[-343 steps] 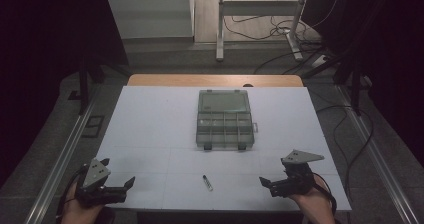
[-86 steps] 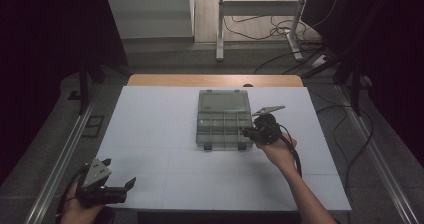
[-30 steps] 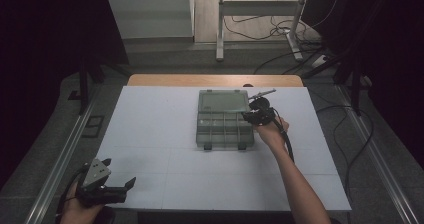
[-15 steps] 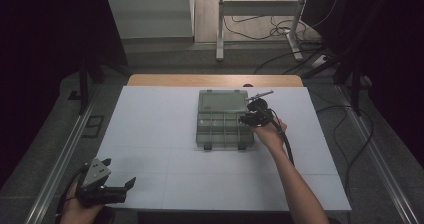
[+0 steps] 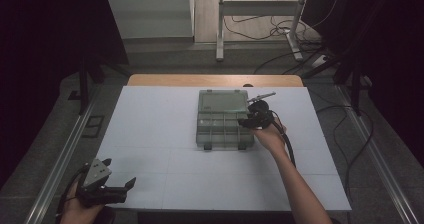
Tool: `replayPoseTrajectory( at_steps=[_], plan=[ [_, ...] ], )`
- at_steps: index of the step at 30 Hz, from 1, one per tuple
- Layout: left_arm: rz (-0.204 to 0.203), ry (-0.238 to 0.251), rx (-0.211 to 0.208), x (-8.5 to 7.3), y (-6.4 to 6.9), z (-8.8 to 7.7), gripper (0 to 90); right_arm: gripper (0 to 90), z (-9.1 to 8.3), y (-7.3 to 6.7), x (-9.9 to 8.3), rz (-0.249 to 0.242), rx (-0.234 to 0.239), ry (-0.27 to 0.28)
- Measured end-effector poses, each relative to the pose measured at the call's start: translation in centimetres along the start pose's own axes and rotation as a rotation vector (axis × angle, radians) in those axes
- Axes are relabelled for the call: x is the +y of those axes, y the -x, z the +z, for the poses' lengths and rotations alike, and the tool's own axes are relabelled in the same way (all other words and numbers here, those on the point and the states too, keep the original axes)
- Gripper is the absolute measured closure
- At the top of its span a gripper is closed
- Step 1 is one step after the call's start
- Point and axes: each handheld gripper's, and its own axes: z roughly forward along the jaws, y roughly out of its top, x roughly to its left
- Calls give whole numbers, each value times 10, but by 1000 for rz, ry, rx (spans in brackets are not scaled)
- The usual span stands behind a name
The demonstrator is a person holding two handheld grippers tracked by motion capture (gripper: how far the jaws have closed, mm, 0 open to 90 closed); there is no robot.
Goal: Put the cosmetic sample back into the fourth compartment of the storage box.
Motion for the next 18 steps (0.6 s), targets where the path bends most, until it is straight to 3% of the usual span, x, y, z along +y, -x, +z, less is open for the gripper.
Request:
replayPoseTrajectory(
  at_steps=[18],
  plan=[
    [4, 1, -1, 0, 0, 0, 22, 377, -19, -9, -6, -25, 39, -1]
  ],
)
